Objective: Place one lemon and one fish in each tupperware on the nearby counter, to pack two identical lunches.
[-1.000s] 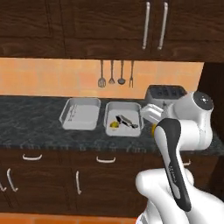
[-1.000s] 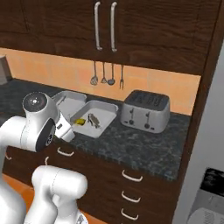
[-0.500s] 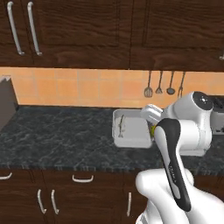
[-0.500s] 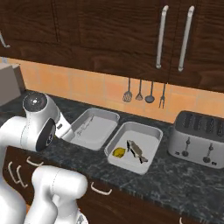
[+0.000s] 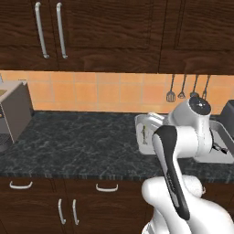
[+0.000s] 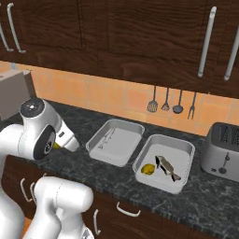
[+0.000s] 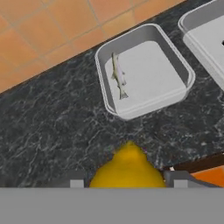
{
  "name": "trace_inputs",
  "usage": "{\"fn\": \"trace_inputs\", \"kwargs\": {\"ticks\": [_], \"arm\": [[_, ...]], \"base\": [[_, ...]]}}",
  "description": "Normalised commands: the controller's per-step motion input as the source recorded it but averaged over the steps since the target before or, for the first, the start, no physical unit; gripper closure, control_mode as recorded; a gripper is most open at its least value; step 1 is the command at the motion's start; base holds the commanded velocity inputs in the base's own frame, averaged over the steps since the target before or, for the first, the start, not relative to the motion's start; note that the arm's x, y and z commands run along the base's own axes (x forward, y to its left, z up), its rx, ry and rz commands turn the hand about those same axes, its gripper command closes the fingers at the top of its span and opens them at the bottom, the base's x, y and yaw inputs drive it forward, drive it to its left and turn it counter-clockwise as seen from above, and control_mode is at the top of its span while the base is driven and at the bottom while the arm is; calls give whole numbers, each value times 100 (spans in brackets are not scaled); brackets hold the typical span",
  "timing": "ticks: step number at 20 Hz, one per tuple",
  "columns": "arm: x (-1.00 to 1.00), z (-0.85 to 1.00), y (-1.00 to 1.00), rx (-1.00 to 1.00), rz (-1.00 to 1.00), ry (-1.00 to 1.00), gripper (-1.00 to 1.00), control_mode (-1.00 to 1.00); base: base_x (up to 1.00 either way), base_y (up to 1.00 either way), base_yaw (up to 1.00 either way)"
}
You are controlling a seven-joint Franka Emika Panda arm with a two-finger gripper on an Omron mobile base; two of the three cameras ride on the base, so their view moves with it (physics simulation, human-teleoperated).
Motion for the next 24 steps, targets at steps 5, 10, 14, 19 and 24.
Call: {"fn": "trace_inputs", "kwargs": {"ticks": [5,10,14,19,24], "arm": [[11,-21,-74,-5,0,0,100,-100],[50,-44,-82,-2,-2,0,100,-100],[88,-57,-18,-2,-3,0,100,-100],[95,-43,0,-2,0,3,100,-100],[76,-4,-7,0,0,15,100,-100]], "base": [[0,0,0],[0,0,0],[0,0,0],[0,0,0],[0,0,0]]}}
